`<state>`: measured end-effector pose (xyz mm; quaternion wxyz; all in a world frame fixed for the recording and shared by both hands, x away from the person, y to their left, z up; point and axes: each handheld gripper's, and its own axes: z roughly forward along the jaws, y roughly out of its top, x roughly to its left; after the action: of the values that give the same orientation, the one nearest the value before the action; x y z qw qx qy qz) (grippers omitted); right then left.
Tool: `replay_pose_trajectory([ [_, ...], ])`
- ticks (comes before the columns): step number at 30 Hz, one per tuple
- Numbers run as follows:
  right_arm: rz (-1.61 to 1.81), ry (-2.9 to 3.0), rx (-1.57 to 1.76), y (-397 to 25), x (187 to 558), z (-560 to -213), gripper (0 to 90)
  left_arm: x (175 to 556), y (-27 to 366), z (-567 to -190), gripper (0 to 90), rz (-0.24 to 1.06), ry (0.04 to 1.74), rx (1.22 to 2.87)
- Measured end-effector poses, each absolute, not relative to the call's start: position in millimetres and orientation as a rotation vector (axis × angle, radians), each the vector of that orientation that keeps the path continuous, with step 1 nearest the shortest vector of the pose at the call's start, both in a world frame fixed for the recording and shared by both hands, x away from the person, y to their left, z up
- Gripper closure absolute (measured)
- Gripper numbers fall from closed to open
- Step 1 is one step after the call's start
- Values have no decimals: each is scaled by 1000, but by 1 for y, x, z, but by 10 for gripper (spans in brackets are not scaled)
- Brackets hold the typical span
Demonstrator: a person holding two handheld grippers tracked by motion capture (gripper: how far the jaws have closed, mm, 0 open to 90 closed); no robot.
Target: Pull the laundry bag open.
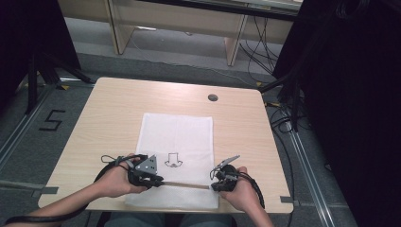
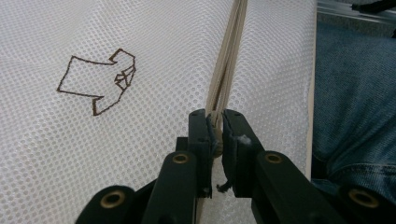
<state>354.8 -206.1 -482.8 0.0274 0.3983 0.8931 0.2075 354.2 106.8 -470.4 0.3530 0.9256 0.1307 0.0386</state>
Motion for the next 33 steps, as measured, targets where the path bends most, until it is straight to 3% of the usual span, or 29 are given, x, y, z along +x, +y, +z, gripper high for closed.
replay_pose_trajectory([
  [33, 643, 2757, 1221, -206, 354, -483, 900, 354, 119, -471, 820, 100, 374, 2381],
])
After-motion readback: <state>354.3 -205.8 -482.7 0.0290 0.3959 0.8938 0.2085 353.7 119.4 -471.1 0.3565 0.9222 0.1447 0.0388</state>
